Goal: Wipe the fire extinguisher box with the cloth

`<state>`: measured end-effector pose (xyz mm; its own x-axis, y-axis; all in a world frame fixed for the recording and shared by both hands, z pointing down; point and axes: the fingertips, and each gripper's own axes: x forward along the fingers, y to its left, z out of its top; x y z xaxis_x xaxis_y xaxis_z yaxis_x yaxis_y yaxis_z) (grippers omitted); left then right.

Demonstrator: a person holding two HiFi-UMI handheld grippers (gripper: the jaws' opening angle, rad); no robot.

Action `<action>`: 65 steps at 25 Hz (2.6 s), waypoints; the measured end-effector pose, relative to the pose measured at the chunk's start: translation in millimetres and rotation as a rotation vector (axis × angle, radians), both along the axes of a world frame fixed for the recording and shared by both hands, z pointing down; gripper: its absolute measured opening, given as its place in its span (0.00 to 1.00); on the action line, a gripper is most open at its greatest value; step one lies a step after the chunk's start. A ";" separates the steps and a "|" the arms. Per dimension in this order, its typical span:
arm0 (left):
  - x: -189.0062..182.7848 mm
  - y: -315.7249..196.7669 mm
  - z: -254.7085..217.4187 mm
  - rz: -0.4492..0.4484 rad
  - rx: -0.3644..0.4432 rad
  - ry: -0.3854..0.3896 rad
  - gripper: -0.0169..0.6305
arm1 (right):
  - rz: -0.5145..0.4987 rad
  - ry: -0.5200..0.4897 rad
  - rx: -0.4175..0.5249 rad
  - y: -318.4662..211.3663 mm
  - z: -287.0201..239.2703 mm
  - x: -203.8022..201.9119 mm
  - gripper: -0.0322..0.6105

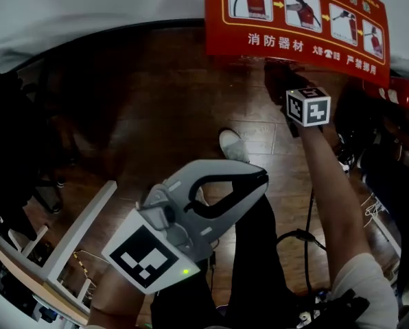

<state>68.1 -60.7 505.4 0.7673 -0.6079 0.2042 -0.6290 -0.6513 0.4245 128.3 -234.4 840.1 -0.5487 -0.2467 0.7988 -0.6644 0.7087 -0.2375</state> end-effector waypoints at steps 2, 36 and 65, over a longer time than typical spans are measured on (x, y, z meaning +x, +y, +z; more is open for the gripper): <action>-4.8 -4.6 9.8 -0.011 -0.011 0.013 0.05 | 0.011 0.027 -0.029 -0.2 30.7 1.7 0.20; -58.5 28.3 -19.8 -0.139 0.019 0.021 0.04 | -0.009 -0.211 0.005 45.1 -92.7 -109.3 0.20; -117.9 62.1 -79.3 -0.362 0.068 0.032 0.05 | -0.593 -0.071 -0.053 137.6 -182.9 -144.1 0.20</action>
<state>-49.8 1.4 426.1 0.5052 -0.8526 0.1336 -0.8110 -0.4161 0.4112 -15.8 -96.8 657.2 -0.6329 0.1570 0.7582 -0.1407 0.9396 -0.3120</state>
